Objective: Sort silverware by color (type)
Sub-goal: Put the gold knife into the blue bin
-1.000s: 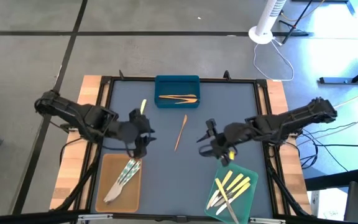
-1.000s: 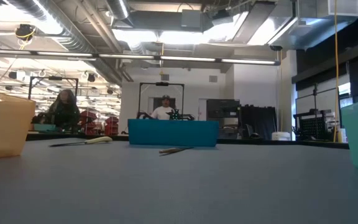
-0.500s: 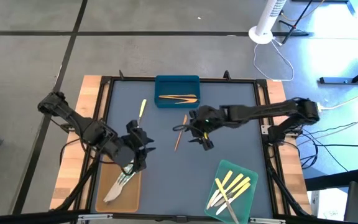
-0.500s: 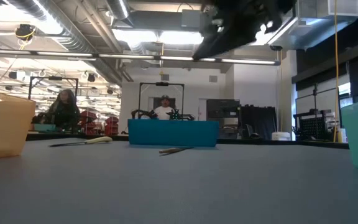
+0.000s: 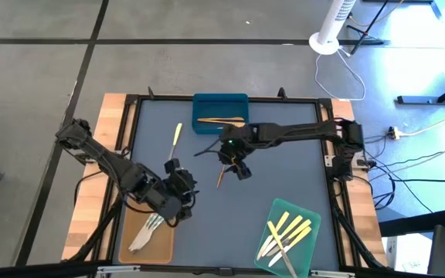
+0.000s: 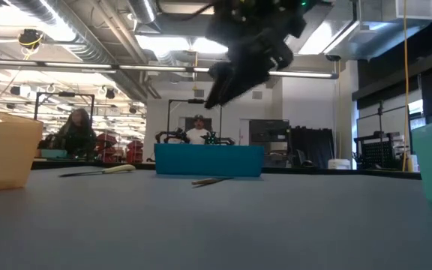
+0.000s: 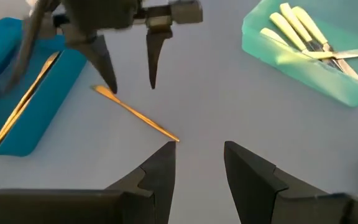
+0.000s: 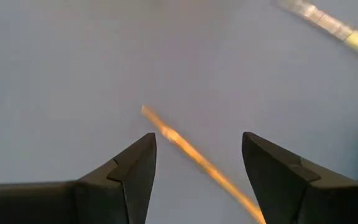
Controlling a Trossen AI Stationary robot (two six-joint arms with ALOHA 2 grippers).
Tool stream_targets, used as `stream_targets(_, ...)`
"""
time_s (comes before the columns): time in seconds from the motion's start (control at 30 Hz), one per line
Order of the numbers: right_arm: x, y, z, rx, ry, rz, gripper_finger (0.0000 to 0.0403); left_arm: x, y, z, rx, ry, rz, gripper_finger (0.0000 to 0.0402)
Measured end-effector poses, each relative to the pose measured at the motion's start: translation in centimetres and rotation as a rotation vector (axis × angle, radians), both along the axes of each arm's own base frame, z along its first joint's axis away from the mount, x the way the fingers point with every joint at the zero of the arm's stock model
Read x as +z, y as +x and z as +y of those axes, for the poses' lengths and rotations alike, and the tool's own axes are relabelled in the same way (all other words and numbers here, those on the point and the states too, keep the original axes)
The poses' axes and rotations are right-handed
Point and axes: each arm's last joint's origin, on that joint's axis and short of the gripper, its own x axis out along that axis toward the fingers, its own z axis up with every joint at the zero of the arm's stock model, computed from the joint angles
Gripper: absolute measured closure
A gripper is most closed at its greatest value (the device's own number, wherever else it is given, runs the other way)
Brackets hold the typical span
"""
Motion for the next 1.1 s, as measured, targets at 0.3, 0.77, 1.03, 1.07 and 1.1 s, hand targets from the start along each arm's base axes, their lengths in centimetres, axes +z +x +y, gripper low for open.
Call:
stream_targets(0.3, -4.0, 1.5, -0.3, 0.033, -0.108, 0.108, 0.0178, -0.8, 0.7, -0.7, 0.002, -0.014, 0.001, 0.0271)
stream_targets(0.77, -8.9, 2.4, -0.5, 0.032, -0.153, 0.225, 0.0178, -0.6, 0.8, -1.0, 0.001, -0.036, -0.025, 0.0271)
stream_targets(1.03, -9.2, 2.4, -0.5, 0.032, -0.151, 0.235, 0.0178, -0.6, 0.8, -1.0, 0.001, -0.038, -0.028, 0.0271)
stream_targets(1.07, -9.2, 2.4, -0.5, 0.032, -0.152, 0.235, 0.0178, -0.6, 0.8, -1.0, 0.001, -0.038, -0.029, 0.0271)
stream_targets(1.1, -9.2, 2.4, -0.5, 0.031, -0.152, 0.235, 0.0178, -0.6, 0.8, -1.0, 0.001, -0.038, -0.028, 0.0271)
